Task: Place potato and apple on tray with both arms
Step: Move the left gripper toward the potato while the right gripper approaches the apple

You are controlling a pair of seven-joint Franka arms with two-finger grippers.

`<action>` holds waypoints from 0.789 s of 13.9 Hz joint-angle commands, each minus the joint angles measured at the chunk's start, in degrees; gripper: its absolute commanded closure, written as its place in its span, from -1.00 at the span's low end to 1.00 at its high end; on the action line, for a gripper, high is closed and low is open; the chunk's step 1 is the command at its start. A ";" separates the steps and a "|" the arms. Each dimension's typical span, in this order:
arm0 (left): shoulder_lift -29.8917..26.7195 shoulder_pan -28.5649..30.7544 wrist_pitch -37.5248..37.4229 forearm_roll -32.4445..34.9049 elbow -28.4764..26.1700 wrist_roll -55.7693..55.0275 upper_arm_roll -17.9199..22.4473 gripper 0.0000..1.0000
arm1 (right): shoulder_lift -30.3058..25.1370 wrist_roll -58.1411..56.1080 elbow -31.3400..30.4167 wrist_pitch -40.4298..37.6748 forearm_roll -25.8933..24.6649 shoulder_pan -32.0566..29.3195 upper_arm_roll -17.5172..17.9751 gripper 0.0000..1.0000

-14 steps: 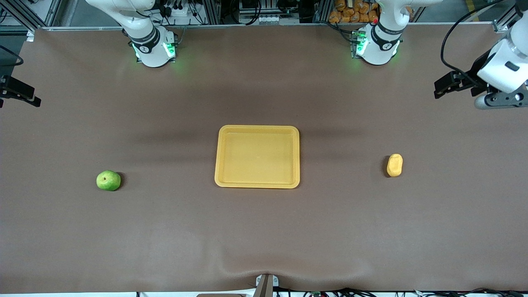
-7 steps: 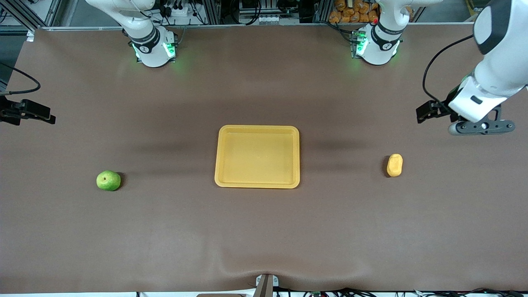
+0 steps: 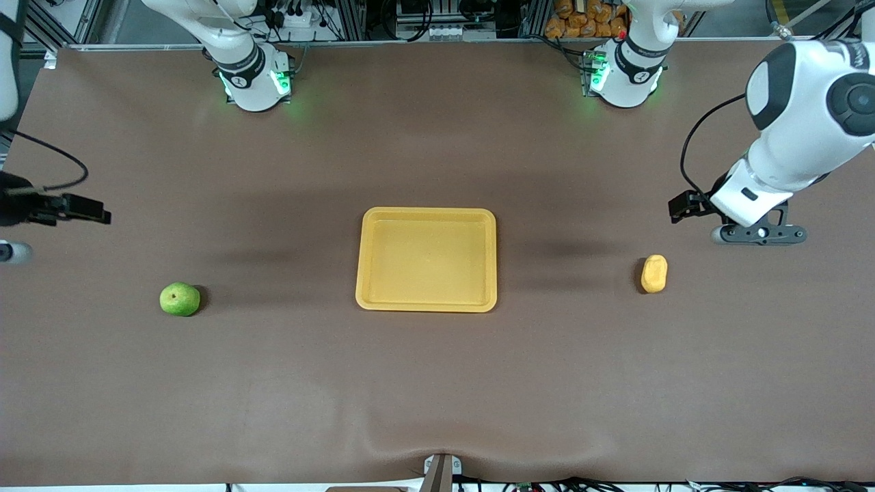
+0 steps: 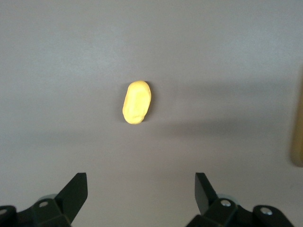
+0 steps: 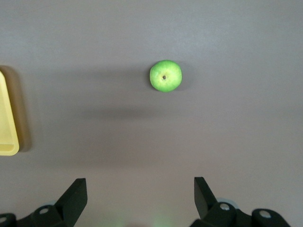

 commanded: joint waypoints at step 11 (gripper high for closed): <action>8.34 0.32 12.46 4.02 -2.96 4.29 0.03 -1.00 | -0.22 -8.14 -15.53 20.66 -0.37 -3.74 0.20 -1.00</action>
